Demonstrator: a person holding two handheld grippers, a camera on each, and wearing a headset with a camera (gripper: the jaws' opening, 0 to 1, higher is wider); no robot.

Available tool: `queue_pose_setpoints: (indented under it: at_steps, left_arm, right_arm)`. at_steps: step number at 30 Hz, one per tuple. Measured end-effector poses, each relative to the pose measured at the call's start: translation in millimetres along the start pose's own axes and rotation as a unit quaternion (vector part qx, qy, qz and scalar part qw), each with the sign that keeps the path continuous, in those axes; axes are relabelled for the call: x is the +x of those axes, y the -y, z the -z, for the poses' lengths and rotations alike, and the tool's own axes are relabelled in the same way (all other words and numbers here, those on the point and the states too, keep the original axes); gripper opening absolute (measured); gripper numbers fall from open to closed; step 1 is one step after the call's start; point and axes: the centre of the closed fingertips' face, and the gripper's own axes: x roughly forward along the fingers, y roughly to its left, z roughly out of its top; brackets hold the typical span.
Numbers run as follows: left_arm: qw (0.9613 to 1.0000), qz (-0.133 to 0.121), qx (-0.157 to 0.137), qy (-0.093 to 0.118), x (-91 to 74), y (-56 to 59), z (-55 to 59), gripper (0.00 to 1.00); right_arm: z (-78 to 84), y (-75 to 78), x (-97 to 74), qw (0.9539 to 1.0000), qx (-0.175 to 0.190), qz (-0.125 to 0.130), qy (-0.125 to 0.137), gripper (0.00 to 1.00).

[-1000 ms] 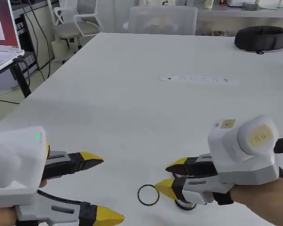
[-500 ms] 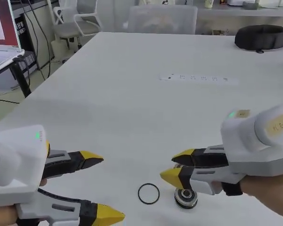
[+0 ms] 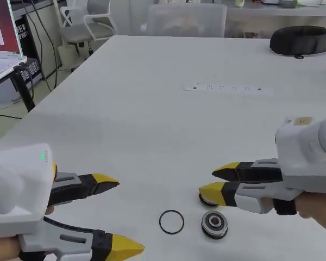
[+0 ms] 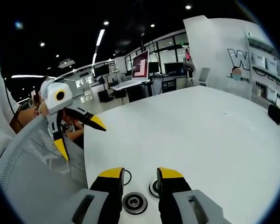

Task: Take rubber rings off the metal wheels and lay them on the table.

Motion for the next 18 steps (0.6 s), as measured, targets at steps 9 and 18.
queue_pose_setpoints:
  at_steps: [9, 18]
  left_arm:
    - [1.0000, 0.003, 0.000, -0.004, 0.7, 0.9, 1.2, 0.67]
    - [0.9999, 0.009, -0.001, -0.009, 1.6, 2.9, 2.8, 0.67]
  right_arm:
    - [15.3, 7.3, -8.7, 0.9994, 0.029, -0.013, -0.013, 0.26]
    - [33.0, 11.2, -12.6, 0.9982, 0.039, -0.031, -0.035, 0.27]
